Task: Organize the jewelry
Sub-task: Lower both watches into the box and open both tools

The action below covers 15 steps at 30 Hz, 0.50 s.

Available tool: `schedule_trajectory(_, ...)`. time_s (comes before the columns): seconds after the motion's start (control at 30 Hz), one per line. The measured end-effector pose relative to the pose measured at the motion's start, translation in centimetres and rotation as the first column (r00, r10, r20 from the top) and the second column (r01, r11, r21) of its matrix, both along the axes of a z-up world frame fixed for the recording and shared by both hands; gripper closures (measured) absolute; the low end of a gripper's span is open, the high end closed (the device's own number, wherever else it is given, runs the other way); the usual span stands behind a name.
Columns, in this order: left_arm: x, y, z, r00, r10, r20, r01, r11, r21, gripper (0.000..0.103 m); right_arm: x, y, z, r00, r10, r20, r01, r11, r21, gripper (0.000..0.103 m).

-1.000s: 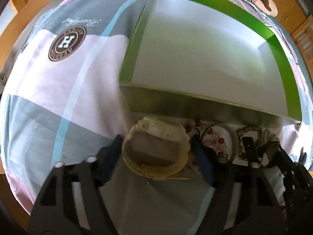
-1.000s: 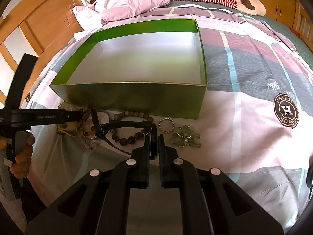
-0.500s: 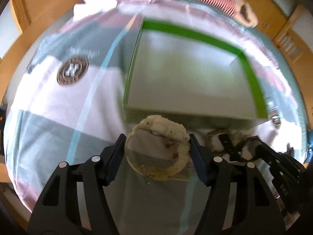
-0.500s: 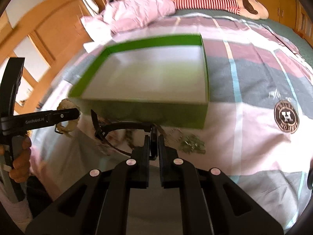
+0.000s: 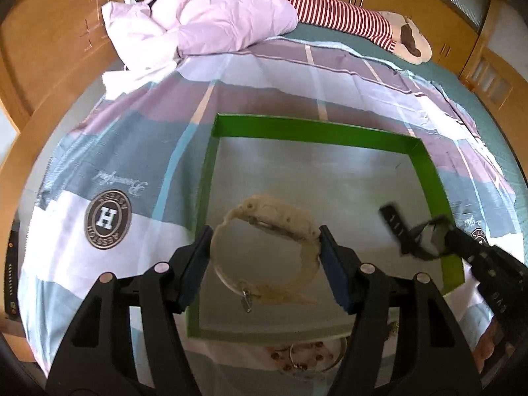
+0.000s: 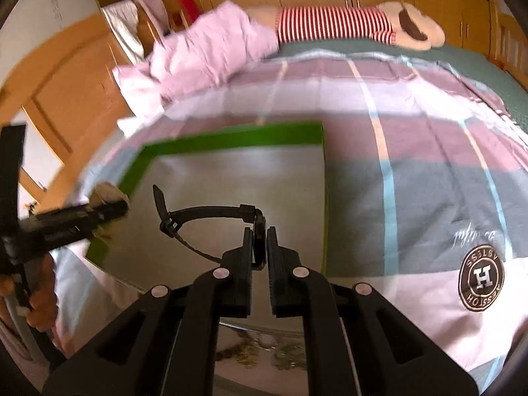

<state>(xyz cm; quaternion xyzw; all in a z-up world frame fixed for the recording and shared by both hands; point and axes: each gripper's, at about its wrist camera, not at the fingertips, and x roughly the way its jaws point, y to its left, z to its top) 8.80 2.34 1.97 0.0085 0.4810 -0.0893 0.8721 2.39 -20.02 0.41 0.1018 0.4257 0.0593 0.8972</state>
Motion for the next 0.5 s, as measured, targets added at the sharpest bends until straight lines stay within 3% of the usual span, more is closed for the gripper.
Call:
schedule_trajectory(0.17, -0.2, -0.7, -1.0, 1.0, -0.019, -0.008, 0.019, 0.999, 0.03, 0.038, 0.1, 0.4, -0.3, 1.0, 0.003, -0.004, -0.003, 1.0, -0.001, 0.09)
schedule_trajectory(0.23, -0.6, -0.9, -0.9, 1.0, -0.02, 0.001, 0.02, 0.999, 0.042, 0.036, -0.4, 0.3, 0.3, 1.0, 0.001, 0.012, -0.001, 1.0, -0.005, 0.057)
schedule_trajectory(0.27, -1.1, -1.1, -0.6, 1.0, -0.022, 0.021, 0.02, 0.998, 0.057, 0.033, -0.8, 0.2, 0.7, 1.0, -0.004, 0.023, 0.003, 1.0, 0.002, 0.053)
schedule_trajectory(0.5, -5.4, -1.4, 1.3, 0.994, -0.096, 0.057, 0.091, 0.993, 0.074, 0.029, -5.0, -0.9, 3.0, 0.999, 0.046, -0.015, -0.046, 0.999, 0.002, 0.053)
